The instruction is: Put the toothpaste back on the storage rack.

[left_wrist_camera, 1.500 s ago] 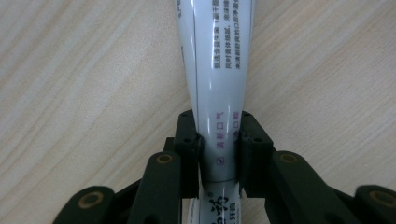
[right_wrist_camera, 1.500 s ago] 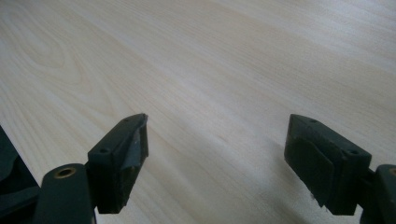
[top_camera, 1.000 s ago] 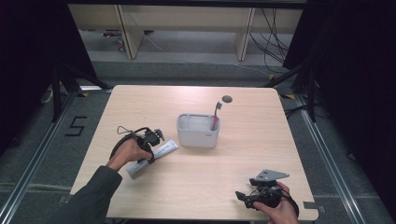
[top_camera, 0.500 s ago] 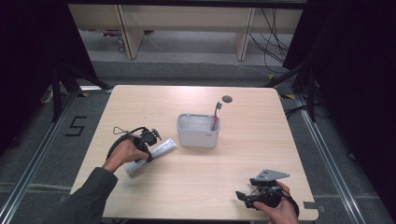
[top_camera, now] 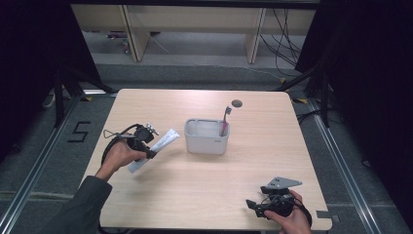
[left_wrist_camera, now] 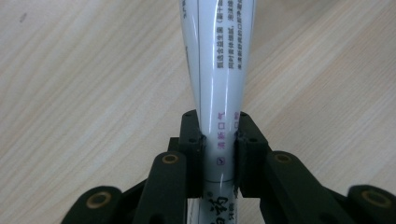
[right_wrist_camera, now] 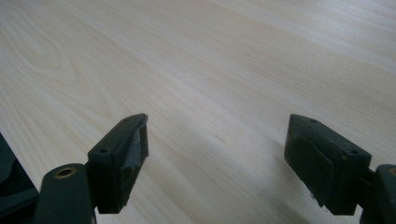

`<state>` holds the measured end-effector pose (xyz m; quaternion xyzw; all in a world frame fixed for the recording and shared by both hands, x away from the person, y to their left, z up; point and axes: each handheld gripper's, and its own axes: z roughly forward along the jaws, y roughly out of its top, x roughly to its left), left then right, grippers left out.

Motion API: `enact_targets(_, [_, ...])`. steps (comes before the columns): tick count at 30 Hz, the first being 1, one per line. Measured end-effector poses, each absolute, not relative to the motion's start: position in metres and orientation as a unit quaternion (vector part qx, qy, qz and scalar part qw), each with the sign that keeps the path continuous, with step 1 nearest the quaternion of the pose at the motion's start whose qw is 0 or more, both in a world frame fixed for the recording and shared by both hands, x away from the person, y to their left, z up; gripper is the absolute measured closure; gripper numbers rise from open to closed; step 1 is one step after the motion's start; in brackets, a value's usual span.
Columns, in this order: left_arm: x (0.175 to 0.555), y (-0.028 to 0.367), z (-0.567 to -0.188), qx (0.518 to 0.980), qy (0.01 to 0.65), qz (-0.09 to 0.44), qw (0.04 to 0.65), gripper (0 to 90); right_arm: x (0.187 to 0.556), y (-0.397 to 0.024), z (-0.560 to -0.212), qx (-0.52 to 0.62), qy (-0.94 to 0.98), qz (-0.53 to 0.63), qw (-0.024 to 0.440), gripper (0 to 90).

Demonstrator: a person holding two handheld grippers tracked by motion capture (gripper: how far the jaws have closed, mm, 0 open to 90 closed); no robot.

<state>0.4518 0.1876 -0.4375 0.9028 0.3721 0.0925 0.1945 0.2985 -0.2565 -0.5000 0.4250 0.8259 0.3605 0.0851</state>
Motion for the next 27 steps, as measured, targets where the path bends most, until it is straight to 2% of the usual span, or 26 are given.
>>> enact_targets(3, [0.452,0.191,-0.432,0.897,0.376,0.102,0.211,75.9,0.299,-0.257,-0.500,0.424,0.826,0.360,0.086,22.8])
enact_targets(10, [0.450,0.197,-0.407,0.861,0.391,0.133,0.298,75.9,0.298,-0.257,-0.500,0.427,0.825,0.361,0.085,22.9])
enact_targets(15, [0.451,0.198,-0.398,0.846,0.392,0.136,0.334,75.8,0.300,-0.257,-0.501,0.419,0.828,0.362,0.088,22.9])
enact_targets(16, [0.451,0.196,-0.395,0.832,0.399,0.152,0.354,75.8,0.301,-0.258,-0.501,0.413,0.829,0.365,0.092,22.9])
enact_targets(19, [0.452,0.194,-0.391,0.817,0.398,0.157,0.386,75.8,0.300,-0.258,-0.501,0.417,0.828,0.363,0.090,22.9])
enact_targets(27, [0.457,0.177,-0.379,0.782,0.405,0.177,0.439,75.8,0.300,-0.258,-0.501,0.418,0.828,0.361,0.092,22.9])
